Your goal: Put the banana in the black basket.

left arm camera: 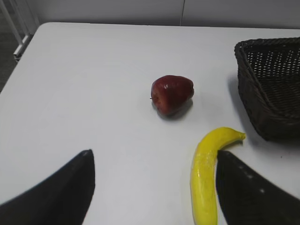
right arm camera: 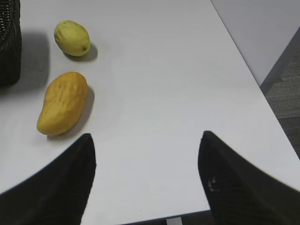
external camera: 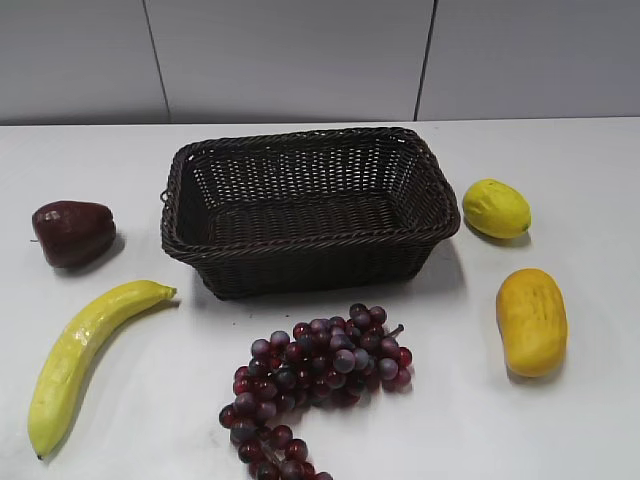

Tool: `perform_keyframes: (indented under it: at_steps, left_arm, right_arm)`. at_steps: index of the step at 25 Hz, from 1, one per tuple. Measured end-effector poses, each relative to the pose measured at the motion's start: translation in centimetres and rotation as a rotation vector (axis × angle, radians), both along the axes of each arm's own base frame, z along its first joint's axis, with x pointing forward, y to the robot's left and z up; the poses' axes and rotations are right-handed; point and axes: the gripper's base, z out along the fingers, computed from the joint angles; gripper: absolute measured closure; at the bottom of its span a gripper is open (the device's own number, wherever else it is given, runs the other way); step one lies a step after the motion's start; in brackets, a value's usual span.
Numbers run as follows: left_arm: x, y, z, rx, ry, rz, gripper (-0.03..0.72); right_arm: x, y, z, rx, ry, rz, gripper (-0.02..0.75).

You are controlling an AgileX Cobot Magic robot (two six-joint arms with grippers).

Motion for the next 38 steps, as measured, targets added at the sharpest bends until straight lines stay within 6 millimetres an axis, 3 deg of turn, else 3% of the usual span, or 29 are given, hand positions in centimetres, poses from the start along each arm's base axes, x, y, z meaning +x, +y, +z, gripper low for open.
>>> perform_keyframes:
  at_steps: [4, 10, 18, 23, 29, 38]
  left_arm:
    - [3.8, -0.3, -1.4, -0.072, 0.158, -0.003, 0.095]
    - [8.3, -1.0, -4.9, -0.152, 0.428, -0.029, 0.095]
    - [10.9, -3.5, -8.3, -0.126, 0.592, -0.194, 0.095]
    - [12.3, -5.3, -9.0, -0.063, 0.622, -0.279, 0.095]
    - [15.7, -6.1, -9.7, -0.001, 0.688, -0.311, 0.095]
    - [19.8, -6.9, -13.1, 0.043, 0.862, -0.329, 0.095]
  right_arm:
    - [0.0, 0.0, 0.0, 0.000, 0.000, 0.000, 0.187]
    - [0.0, 0.0, 0.0, 0.000, -0.001, 0.000, 0.187]
    - [0.0, 0.0, 0.0, 0.000, -0.001, 0.000, 0.187]
    - [0.0, 0.0, 0.0, 0.000, -0.001, 0.000, 0.187]
    - [0.0, 0.0, 0.0, 0.000, 0.000, 0.000, 0.187]
    - [0.0, 0.0, 0.0, 0.000, 0.000, 0.000, 0.187]
